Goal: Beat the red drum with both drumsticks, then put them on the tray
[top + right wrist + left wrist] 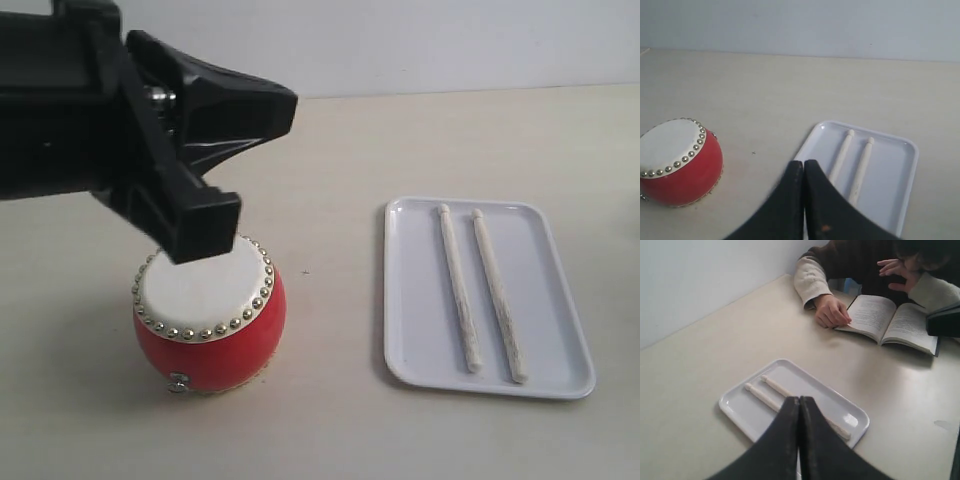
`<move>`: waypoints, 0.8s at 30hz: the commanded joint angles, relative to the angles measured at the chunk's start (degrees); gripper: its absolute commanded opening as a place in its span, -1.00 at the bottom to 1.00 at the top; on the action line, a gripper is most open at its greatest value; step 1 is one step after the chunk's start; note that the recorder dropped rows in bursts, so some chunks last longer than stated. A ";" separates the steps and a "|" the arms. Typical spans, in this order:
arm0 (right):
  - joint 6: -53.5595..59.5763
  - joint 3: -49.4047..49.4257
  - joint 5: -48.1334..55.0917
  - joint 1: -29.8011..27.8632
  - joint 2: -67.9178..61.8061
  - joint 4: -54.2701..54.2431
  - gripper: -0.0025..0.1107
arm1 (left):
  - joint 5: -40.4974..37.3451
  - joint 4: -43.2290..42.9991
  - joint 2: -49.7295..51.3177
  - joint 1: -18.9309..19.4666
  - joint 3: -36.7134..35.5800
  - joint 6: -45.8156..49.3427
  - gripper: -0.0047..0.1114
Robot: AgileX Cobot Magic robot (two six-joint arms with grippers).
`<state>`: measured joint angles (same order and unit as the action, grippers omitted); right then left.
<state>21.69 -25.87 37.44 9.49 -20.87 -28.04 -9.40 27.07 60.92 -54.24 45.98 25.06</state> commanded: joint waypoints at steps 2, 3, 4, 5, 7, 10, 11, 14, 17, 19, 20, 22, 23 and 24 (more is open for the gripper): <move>0.64 0.19 0.32 -0.15 0.21 -1.02 -0.96 | -3.05 -0.24 -5.01 -0.29 -1.43 0.20 -0.92; 0.64 0.19 0.32 -0.15 0.21 -1.02 -0.96 | -3.05 -0.24 -5.16 -0.29 -1.43 0.20 -0.92; 0.64 0.19 0.32 -0.15 0.21 -1.02 -0.96 | -3.05 -0.24 -5.16 -0.29 -1.43 0.20 -0.92; 0.64 0.19 0.32 -0.15 0.21 -1.02 -0.96 | -3.05 -0.24 -5.16 -0.29 -1.43 0.20 -0.92; 0.64 0.19 0.32 -0.15 0.21 -1.02 -0.96 | -3.05 -0.24 -5.16 -0.29 -1.43 0.20 -0.92; 0.64 0.19 0.32 -0.15 0.21 -1.02 -0.96 | -3.05 -0.24 -5.16 -0.29 -1.43 0.20 -0.92; 0.64 0.19 0.32 -0.15 0.21 -1.02 -0.96 | -3.05 -0.24 -5.16 -0.29 -1.43 0.20 -0.92; 0.64 0.19 0.32 -0.15 0.21 -1.02 -0.96 | -4.29 -3.42 -6.83 0.67 -1.43 1.43 -0.92; 0.64 0.19 0.32 -0.15 0.21 -1.02 -0.96 | -5.92 1.84 -9.55 5.35 -1.43 1.00 -0.92; 0.64 0.19 0.32 -0.15 0.21 -1.02 -0.96 | -9.85 4.38 -11.76 11.54 -2.13 -0.44 -0.92; 0.64 0.19 0.32 -0.15 0.21 -1.02 -0.96 | -11.27 4.77 -12.83 14.85 -2.85 -0.54 -0.92; 0.64 0.19 0.32 -0.15 0.21 -1.02 -0.96 | -12.79 5.11 -15.90 21.12 -5.87 -0.54 -0.92; 0.64 0.19 0.32 -0.15 0.21 -1.02 -0.96 | -12.79 5.27 -17.40 23.50 -7.44 -0.59 -0.92; 0.64 0.19 0.32 -0.15 0.21 -1.02 -0.96 | -12.64 5.42 -19.60 26.28 -9.47 -0.67 -0.92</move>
<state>21.80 -25.87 37.86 9.49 -20.87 -28.73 -20.61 31.33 45.41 -34.42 40.15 25.02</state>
